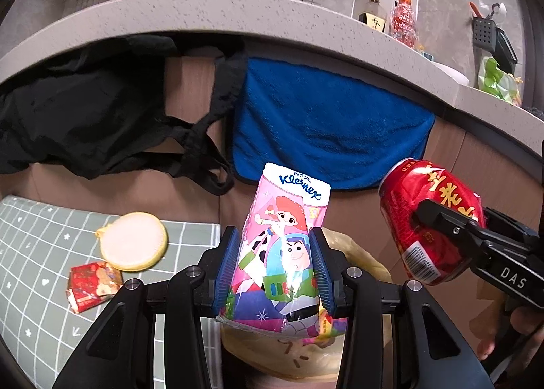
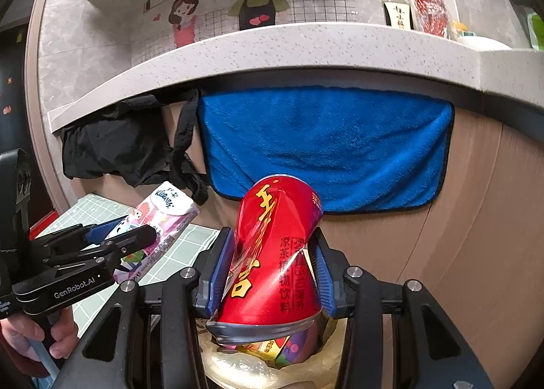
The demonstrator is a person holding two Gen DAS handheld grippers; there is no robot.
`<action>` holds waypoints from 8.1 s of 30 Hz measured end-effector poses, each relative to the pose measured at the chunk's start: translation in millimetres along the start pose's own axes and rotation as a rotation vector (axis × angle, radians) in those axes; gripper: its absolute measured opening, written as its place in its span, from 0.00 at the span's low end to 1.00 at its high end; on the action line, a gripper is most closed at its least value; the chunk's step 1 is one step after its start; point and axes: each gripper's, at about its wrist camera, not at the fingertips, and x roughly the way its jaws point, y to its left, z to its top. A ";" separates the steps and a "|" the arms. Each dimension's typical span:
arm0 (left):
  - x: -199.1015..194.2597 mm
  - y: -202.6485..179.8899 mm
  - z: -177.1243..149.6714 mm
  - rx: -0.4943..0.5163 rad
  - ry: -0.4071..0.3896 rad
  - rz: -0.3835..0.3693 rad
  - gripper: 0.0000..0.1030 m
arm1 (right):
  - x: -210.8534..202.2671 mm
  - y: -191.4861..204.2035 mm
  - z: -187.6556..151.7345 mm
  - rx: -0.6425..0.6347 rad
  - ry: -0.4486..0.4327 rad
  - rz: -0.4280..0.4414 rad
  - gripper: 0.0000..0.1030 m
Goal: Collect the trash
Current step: 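Carry the Kleenex pack and red can over the bin and open both tools, then grasp the red-gold candy wrapper on the table with the left tool, then grasp the yellow-rimmed round sponge with the right tool while the left holds the wrapper, then carry the wrapper and sponge over the bin and open both tools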
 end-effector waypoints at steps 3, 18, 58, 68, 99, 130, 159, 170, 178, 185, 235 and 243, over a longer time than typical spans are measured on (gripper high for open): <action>10.5 2.2 1.2 -0.025 0.029 -0.041 0.42 | 6.4 -3.9 -2.0 0.014 0.013 -0.006 0.41; 27.5 78.3 3.8 -0.145 0.110 -0.039 0.68 | 54.3 -28.9 -33.6 0.177 0.170 0.021 0.43; 62.4 230.0 -64.2 0.094 0.372 0.113 0.53 | 144.7 148.4 -25.9 0.003 0.285 0.249 0.43; 1.2 273.1 -52.6 -0.086 0.282 0.140 0.03 | 221.1 179.4 -14.7 0.008 0.383 0.254 0.43; -119.2 357.9 -85.2 -0.316 0.203 0.089 0.34 | 206.1 284.8 -3.4 -0.098 0.397 0.448 0.21; 31.9 243.8 -72.3 0.308 0.505 -0.085 0.64 | 173.9 155.8 -46.3 0.089 0.334 0.411 0.24; -111.2 322.0 -76.1 -0.175 0.259 0.087 0.32 | 249.6 249.2 -31.0 0.034 0.508 0.450 0.34; -152.0 387.8 -93.8 -0.347 0.197 0.185 0.32 | 258.0 292.2 -46.1 -0.116 0.561 0.423 0.18; -176.1 394.7 -102.3 -0.360 0.145 0.217 0.32 | 202.1 344.3 -22.5 -0.271 0.460 0.483 0.12; -218.8 412.2 -116.7 -0.424 0.094 0.255 0.32 | 151.0 402.9 -25.2 -0.391 0.446 0.547 0.12; -108.2 104.4 12.4 -0.026 -0.230 0.245 0.32 | 0.1 134.8 42.2 -0.219 -0.047 0.152 0.10; -58.1 48.1 17.6 -0.012 -0.202 0.133 0.32 | -4.8 69.0 26.8 -0.152 -0.038 0.040 0.10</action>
